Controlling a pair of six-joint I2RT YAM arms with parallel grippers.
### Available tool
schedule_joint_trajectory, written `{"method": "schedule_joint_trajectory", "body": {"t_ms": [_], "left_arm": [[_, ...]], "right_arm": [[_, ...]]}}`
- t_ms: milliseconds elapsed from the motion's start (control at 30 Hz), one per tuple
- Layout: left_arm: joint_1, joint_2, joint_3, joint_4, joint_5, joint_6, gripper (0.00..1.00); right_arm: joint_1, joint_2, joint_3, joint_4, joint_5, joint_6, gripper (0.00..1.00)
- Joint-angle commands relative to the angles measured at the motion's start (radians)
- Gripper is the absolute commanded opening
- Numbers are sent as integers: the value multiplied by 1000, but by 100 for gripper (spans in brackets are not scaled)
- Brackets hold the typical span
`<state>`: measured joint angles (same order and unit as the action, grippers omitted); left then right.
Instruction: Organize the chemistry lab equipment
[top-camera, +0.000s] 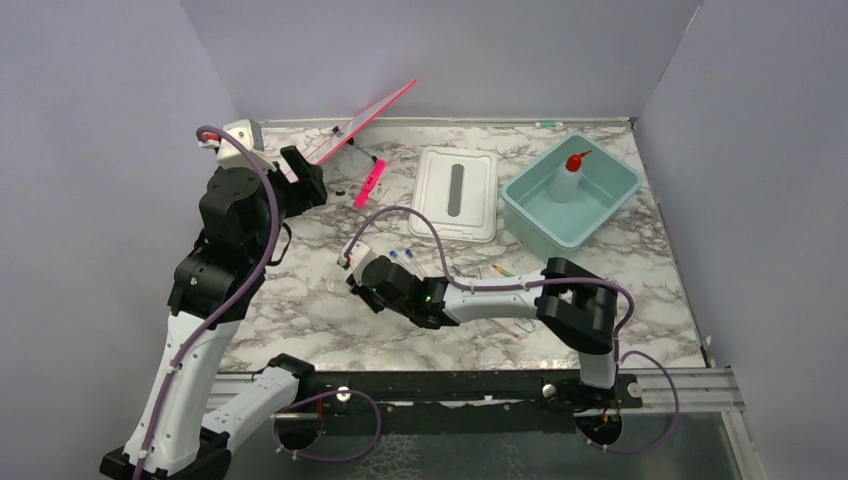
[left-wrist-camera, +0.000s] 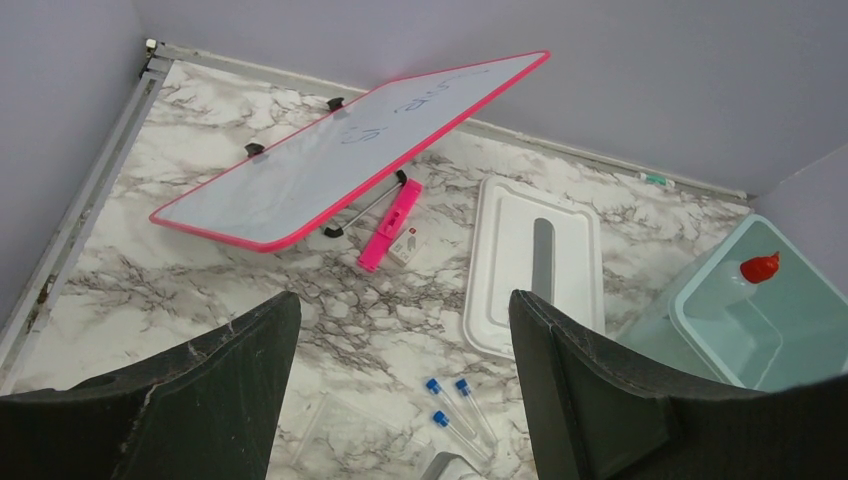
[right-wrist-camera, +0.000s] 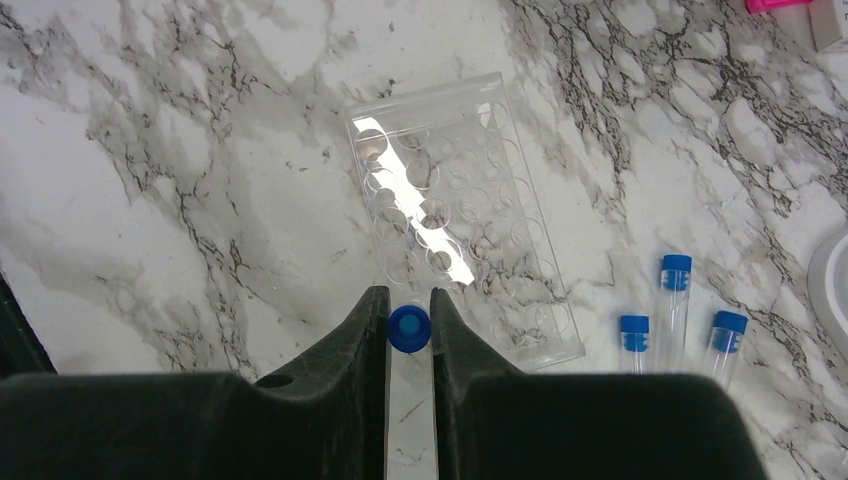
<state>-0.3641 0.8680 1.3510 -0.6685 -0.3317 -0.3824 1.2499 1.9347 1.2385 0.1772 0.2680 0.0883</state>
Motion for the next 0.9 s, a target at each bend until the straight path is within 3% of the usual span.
{"method": "schedule_joint_trajectory", "body": {"t_ms": [0, 267, 867], "left_arm": [[0, -1, -6, 18, -17, 8, 79], [-1, -2, -15, 19, -17, 7, 79], [-1, -6, -34, 19, -21, 16, 79]], "right_arm": [[11, -40, -4, -19, 40, 11, 16], [11, -103, -17, -13, 52, 17, 16], [11, 6, 13, -25, -14, 11, 16]]}}
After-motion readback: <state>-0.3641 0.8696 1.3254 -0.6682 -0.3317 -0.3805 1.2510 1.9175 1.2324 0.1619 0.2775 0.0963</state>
